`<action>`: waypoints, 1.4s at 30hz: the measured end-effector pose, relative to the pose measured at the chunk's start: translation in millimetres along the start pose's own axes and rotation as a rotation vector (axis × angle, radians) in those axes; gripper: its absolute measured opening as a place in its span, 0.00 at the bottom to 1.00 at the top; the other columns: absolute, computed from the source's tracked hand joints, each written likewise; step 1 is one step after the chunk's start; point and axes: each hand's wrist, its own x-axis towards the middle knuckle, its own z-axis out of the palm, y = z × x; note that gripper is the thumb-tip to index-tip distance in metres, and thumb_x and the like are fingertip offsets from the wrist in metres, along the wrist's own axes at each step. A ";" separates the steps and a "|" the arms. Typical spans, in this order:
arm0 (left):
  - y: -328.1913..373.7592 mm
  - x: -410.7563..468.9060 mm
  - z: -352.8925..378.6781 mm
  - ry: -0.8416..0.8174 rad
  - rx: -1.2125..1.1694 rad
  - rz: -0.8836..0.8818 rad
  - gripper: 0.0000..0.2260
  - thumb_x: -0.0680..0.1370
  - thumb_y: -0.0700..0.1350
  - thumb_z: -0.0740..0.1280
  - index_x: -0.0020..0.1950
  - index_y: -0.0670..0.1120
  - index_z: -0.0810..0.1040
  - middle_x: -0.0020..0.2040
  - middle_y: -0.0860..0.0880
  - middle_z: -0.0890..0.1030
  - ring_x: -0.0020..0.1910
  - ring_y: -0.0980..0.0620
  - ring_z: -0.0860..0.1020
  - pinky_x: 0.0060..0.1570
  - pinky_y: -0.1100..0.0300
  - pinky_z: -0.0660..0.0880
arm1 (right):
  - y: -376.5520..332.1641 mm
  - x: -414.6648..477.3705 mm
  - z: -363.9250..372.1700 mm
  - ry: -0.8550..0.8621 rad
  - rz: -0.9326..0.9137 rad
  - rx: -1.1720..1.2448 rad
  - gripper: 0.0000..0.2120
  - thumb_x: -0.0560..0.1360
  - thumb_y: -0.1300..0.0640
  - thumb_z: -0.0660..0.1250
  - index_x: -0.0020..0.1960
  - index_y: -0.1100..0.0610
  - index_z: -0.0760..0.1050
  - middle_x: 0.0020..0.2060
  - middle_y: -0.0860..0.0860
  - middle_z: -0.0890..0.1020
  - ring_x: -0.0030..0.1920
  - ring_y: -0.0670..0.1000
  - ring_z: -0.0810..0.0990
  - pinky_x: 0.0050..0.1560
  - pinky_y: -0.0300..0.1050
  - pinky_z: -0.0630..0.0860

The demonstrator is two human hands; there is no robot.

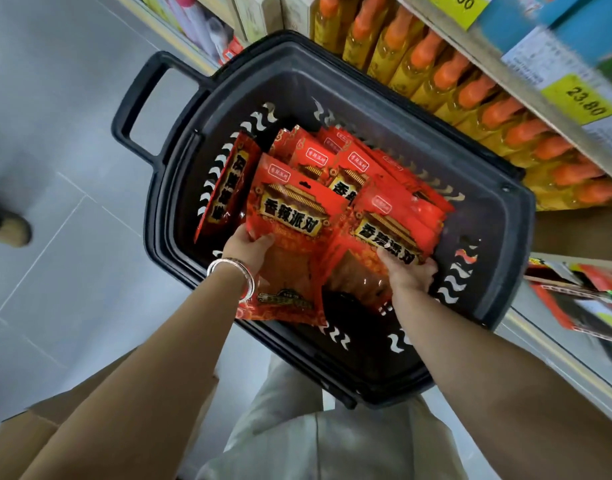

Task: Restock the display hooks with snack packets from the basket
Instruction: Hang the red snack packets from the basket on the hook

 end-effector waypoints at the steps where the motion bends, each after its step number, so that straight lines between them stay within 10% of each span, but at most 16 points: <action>1: 0.9 -1.0 0.4 0.003 -0.010 -0.005 0.06 0.76 0.47 0.68 0.51 0.52 0.74 0.42 0.53 0.77 0.38 0.52 0.77 0.22 0.63 0.72 | 2.2 -3.0 -3.5 -0.012 -0.041 0.046 0.47 0.60 0.49 0.81 0.70 0.56 0.59 0.63 0.57 0.73 0.62 0.60 0.74 0.60 0.50 0.71; 6: 6.8 -16.2 -2.0 0.037 -0.158 -0.031 0.06 0.73 0.41 0.68 0.46 0.52 0.78 0.41 0.50 0.81 0.37 0.50 0.79 0.34 0.61 0.74 | 1.7 -26.3 -29.4 -0.214 -0.118 0.143 0.39 0.65 0.53 0.78 0.69 0.54 0.62 0.54 0.47 0.71 0.55 0.49 0.72 0.57 0.43 0.67; 10: 16.0 -43.1 -5.9 0.040 -0.227 0.015 0.07 0.76 0.52 0.67 0.42 0.50 0.75 0.37 0.49 0.80 0.31 0.53 0.79 0.29 0.61 0.77 | -2.4 -54.3 -60.3 -0.361 -0.259 0.137 0.06 0.72 0.50 0.72 0.45 0.45 0.74 0.45 0.42 0.80 0.47 0.44 0.78 0.53 0.44 0.73; 20: 71.2 -140.8 -2.0 -0.148 0.133 0.476 0.07 0.76 0.51 0.67 0.51 0.50 0.78 0.41 0.51 0.82 0.41 0.50 0.80 0.44 0.57 0.78 | -0.2 -133.9 -168.5 -0.178 -0.621 0.473 0.16 0.76 0.59 0.68 0.31 0.47 0.74 0.25 0.36 0.76 0.30 0.33 0.73 0.36 0.28 0.69; 25: 102.8 -218.6 35.7 -0.199 0.188 0.719 0.09 0.76 0.56 0.64 0.46 0.52 0.76 0.35 0.58 0.77 0.34 0.58 0.75 0.35 0.66 0.69 | 28.5 -149.4 -247.1 -0.025 -0.590 0.722 0.13 0.80 0.51 0.61 0.40 0.55 0.77 0.34 0.45 0.81 0.39 0.46 0.77 0.49 0.48 0.74; 28: 109.1 -263.6 67.5 -0.257 0.258 0.892 0.07 0.77 0.53 0.64 0.41 0.53 0.75 0.36 0.58 0.76 0.36 0.58 0.73 0.36 0.69 0.66 | 53.9 -146.7 -299.3 0.166 -0.625 0.751 0.17 0.80 0.48 0.59 0.43 0.61 0.74 0.39 0.57 0.80 0.42 0.45 0.79 0.42 0.30 0.72; 31: 105.4 -305.7 108.0 -0.369 0.351 1.005 0.06 0.77 0.51 0.65 0.40 0.54 0.76 0.37 0.53 0.78 0.37 0.57 0.74 0.36 0.68 0.66 | 82.2 -140.0 -357.6 0.302 -0.665 0.708 0.11 0.81 0.50 0.59 0.41 0.47 0.73 0.38 0.37 0.76 0.38 0.23 0.72 0.38 0.17 0.63; 42: 75.3 -472.7 277.1 -0.461 0.353 1.333 0.05 0.77 0.50 0.66 0.47 0.50 0.76 0.42 0.52 0.77 0.41 0.54 0.73 0.36 0.69 0.63 | 177.5 -93.7 -579.1 0.625 -0.857 0.574 0.11 0.82 0.55 0.57 0.42 0.56 0.71 0.35 0.44 0.74 0.35 0.32 0.71 0.37 0.30 0.64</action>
